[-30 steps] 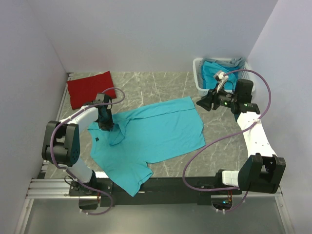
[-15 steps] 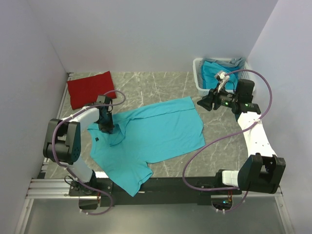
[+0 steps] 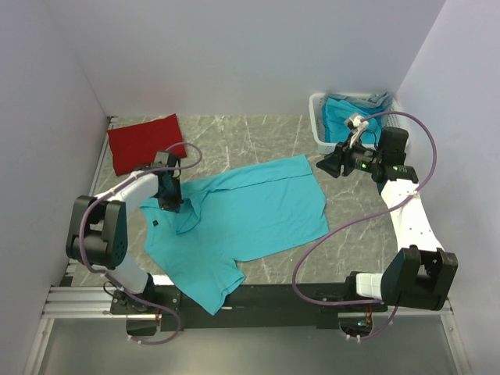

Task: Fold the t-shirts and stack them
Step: Fold the tshirt

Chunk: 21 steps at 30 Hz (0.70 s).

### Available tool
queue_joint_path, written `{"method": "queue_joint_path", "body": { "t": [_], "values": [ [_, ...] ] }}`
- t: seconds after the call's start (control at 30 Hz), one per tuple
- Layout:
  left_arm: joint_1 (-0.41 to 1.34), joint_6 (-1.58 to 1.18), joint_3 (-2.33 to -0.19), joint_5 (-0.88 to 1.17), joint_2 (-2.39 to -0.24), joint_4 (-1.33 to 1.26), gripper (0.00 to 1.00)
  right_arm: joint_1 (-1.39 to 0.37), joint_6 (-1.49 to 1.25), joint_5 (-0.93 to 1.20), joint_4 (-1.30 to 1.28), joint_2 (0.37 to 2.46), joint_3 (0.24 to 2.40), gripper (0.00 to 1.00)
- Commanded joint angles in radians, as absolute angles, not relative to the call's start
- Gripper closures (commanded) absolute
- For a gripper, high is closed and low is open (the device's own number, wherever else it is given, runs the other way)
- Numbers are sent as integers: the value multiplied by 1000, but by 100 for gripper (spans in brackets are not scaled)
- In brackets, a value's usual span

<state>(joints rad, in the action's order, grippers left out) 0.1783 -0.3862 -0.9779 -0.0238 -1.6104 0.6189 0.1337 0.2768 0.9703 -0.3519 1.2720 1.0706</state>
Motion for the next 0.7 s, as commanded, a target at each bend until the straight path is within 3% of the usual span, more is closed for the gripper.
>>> {"method": "queue_joint_path", "body": {
  "t": [0.0,0.33,0.67],
  "values": [
    [190,-379,-1017,-18,-1555,638,99,141,267,989,-331,1262,1062,46],
    [215,-387,-1011,3,-1525,663,96,143,267,992,-331,1259,1062,46],
    [265,-397,-1000,80,-1506,643,99,147,267,994,-331,1261,1062,46]
  ]
}}
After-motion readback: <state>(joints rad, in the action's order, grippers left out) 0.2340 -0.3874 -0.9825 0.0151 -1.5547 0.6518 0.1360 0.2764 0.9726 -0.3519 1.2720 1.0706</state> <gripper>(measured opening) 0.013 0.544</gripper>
